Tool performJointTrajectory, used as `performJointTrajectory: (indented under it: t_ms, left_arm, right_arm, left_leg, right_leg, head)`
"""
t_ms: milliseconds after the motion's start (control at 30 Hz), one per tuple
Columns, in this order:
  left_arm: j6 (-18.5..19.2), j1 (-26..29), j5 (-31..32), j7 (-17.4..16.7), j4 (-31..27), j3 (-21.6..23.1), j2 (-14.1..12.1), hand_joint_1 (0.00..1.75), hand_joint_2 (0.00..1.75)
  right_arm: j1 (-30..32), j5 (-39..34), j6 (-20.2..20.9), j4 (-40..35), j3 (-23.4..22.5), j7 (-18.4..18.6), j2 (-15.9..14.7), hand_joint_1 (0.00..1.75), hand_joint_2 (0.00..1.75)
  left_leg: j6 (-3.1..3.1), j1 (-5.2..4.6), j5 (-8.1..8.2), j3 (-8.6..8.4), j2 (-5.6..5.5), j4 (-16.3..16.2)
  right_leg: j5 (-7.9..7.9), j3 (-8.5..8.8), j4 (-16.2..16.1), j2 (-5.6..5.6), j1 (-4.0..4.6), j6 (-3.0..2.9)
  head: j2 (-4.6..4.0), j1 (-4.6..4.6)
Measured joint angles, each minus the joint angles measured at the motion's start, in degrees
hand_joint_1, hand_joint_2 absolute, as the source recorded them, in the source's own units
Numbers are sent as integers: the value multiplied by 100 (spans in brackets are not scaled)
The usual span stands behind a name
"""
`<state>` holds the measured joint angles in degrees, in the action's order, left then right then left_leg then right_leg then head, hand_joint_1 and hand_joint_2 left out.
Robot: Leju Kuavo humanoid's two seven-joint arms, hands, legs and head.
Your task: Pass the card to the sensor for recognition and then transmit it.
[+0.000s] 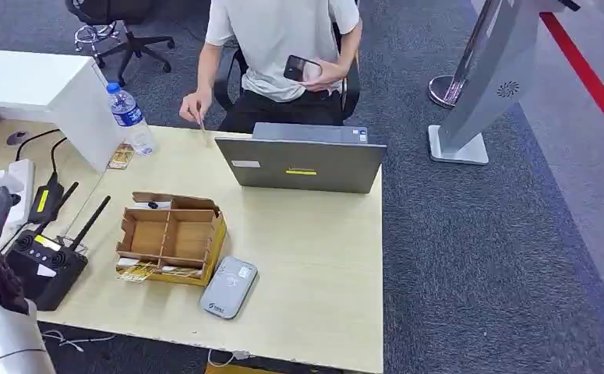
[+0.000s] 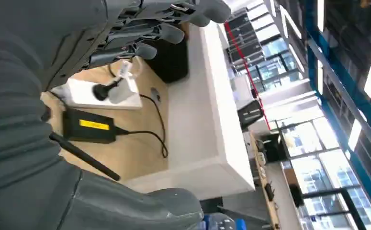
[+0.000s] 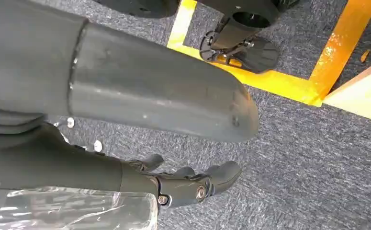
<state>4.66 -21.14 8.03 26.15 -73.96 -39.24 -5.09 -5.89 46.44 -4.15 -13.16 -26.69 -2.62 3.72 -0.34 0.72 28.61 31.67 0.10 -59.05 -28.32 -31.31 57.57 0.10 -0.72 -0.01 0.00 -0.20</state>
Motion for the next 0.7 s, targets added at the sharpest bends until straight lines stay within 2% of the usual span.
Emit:
performJointTrajectory:
  t_ms: [267,700]
  left_arm:
    - [-363,-715,1182,-436,129,923,-238,0,175]
    - [-969,-1917,3027,-1122,647,2322,-551,0,175]
  right_arm:
    - [-49,186,18,17,0,79,15,0,0]
    - [-115,448,116,31,0,240,42,0,0]
  left_leg:
    - [-4,0,-3,2,4,-1]
    - [-6,0,-5,9,7,-3]
  right_leg:
    - [4,-4,1,6,0,0]
    - [7,-13,4,11,0,1]
  head:
    - [0,-2]
    - [0,0]
